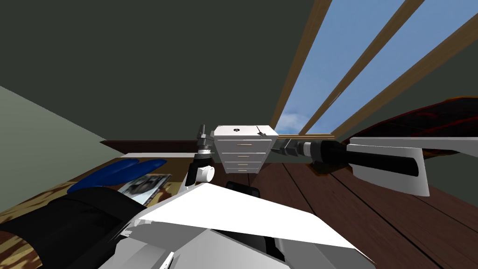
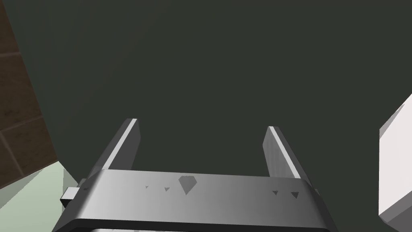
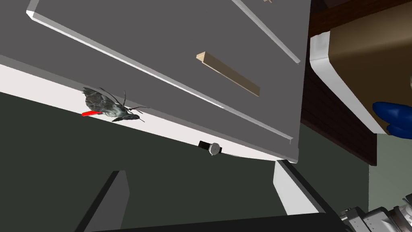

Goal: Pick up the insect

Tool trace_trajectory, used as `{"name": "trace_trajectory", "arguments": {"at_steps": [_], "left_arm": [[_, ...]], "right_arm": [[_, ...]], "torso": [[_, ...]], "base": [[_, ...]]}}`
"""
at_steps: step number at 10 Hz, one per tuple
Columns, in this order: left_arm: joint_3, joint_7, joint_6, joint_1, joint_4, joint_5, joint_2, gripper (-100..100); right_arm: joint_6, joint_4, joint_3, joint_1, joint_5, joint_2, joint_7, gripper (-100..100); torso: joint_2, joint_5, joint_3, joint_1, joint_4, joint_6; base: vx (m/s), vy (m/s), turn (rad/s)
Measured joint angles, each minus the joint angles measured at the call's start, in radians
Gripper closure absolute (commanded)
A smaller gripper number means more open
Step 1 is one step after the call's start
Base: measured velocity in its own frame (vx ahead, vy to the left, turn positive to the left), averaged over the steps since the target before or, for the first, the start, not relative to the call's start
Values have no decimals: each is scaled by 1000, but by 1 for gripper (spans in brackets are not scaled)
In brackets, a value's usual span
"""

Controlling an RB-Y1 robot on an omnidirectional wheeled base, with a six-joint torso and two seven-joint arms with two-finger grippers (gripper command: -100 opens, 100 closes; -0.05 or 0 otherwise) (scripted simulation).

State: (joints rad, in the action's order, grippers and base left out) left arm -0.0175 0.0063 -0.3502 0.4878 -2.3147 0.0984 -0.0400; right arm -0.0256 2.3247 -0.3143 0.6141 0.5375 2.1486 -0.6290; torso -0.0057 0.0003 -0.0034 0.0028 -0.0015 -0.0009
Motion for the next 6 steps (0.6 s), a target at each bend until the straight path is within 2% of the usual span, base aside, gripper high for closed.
{"name": "trace_trajectory", "arguments": {"at_steps": [1,2,6], "left_arm": [[0,0,0,0,0,0,0,0],[0,0,0,0,0,0,0,0],[0,0,0,0,0,0,0,0]], "right_arm": [[-5,2,10,-11,3,26,-3,-100],[-17,-4,-1,0,14,55,-13,-100],[-39,-25,13,-14,46,168,-41,-100]], "torso": [[1,0,1,-1,0,0],[1,0,1,-1,0,0],[1,0,1,-1,0,0]], "base": [[38,22,-36],[43,24,-23],[35,17,-10]]}}
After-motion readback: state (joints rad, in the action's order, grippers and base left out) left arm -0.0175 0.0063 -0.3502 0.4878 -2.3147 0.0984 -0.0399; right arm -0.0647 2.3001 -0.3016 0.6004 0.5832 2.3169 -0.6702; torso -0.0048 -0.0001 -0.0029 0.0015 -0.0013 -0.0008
